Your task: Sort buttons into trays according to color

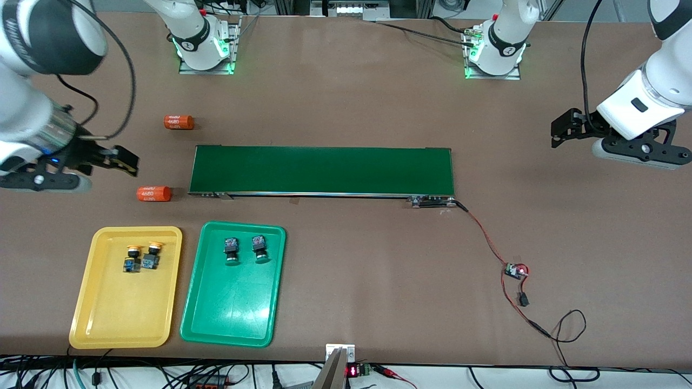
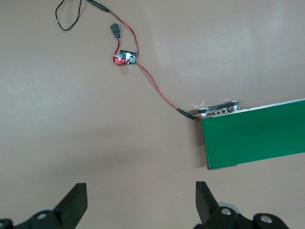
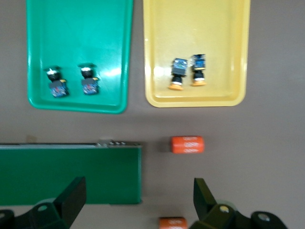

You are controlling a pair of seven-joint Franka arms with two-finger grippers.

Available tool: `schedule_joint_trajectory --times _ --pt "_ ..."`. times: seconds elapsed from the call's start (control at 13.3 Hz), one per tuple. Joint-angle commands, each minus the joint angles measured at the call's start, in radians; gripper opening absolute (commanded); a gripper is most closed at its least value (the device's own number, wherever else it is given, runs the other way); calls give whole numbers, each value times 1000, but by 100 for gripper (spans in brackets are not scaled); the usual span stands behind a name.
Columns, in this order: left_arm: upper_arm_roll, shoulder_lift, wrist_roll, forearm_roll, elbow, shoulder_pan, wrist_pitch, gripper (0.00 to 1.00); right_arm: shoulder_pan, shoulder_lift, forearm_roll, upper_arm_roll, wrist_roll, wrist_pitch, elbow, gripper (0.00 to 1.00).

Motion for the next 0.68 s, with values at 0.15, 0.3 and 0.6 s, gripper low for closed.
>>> schedule_joint_trajectory --times 0.15,0.3,0.6 --pt "2 16 10 0 30 -5 -7 100 -10 -44 40 -36 -77 -60 -28 100" --pt "2 14 11 0 29 -2 -11 100 -12 -44 39 -36 -83 -64 -27 100" --pt "2 16 11 0 29 -3 -7 100 -30 -47 43 -36 -126 -91 -25 100"
